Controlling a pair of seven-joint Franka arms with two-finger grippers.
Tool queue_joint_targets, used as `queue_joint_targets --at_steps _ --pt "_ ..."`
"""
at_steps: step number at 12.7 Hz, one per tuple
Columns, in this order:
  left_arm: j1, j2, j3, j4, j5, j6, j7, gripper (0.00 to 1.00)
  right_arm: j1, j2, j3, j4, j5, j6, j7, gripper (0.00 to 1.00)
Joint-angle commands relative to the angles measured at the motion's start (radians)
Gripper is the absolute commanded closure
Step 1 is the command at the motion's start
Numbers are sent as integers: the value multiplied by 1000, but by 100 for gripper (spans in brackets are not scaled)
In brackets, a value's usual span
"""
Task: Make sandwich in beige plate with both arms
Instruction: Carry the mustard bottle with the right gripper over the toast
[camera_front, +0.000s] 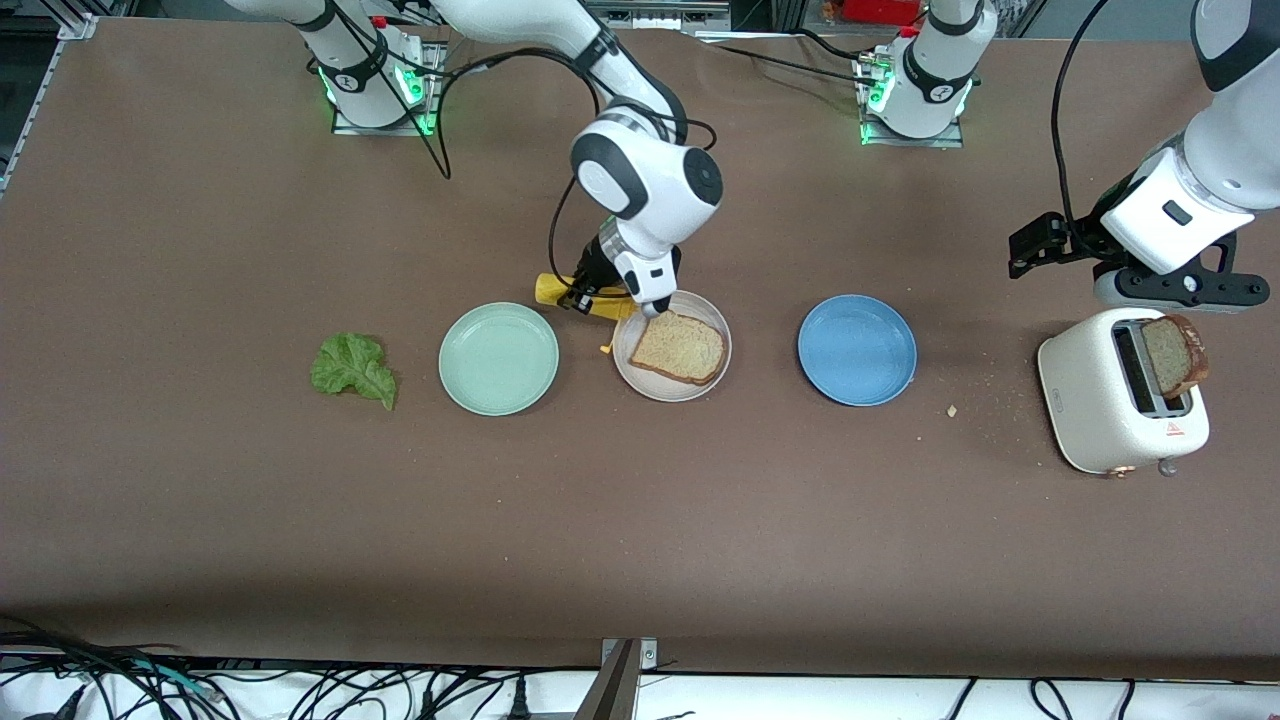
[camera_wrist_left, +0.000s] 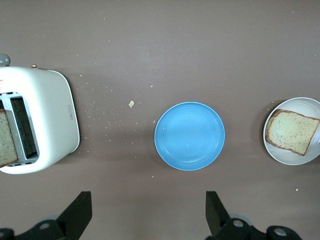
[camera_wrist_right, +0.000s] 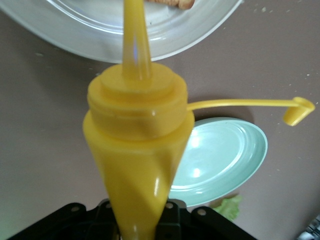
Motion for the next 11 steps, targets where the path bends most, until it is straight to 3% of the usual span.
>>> queue_joint_targets --at_steps 1,5,11 --pt "-4 -15 1 -16 14 16 -8 0 38 145 -62 183 -36 -83 -6 100" --pt "-4 -15 1 -16 14 15 -8 0 90 219 -101 230 -35 -83 0 100" --pt "-1 -10 1 -7 15 15 0 0 87 223 -101 233 -35 -79 2 100"
